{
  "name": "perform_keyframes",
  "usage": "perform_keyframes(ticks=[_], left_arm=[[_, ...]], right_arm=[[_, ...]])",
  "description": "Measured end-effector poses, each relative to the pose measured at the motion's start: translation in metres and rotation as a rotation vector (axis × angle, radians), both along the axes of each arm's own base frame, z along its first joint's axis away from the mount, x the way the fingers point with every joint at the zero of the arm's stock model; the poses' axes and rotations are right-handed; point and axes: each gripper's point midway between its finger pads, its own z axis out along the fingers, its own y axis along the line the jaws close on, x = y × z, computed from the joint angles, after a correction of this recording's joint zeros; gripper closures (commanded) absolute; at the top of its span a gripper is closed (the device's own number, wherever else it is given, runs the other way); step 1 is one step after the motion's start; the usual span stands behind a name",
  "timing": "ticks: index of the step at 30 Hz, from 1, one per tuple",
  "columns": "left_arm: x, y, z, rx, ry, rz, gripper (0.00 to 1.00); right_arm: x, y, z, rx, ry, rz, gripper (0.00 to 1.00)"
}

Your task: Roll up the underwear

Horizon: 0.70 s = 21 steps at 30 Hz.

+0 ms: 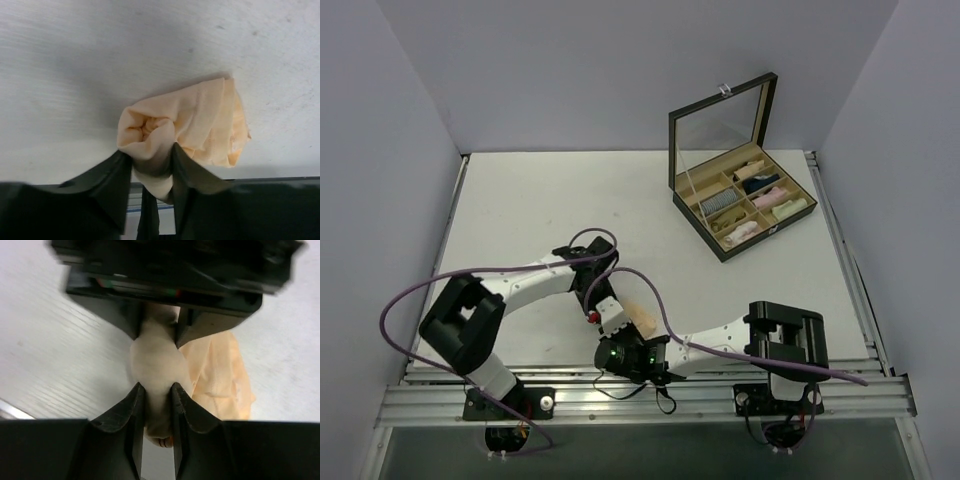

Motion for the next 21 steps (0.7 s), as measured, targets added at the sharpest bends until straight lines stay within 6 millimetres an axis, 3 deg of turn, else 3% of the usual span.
perform_keyframes(ticks=[3,7,11,16,21], left_arm=[[0.001,0.024,0.010,-0.023,-0.011,0.090,0.44],[0.009,0.056,0.044,-0.060,-0.085,0.189,0.39],[0.012,0.070,0.066,-0.081,-0.154,0.220,0.38],[0.010,0.074,0.061,-0.056,-0.146,0.196,0.38],[0.005,0.077,0.048,-0.033,-0.124,0.168,0.37]], right_arm=[[0.005,0.015,0.000,0.165,0.085,-0.003,1.00],[0.017,0.026,0.000,0.378,0.199,-0.006,1.00],[0.024,0.034,-0.001,0.521,0.295,0.008,1.00],[0.028,0.048,0.000,0.670,0.387,0.054,1.00],[0.027,0.047,0.000,0.777,0.436,0.070,1.00]])
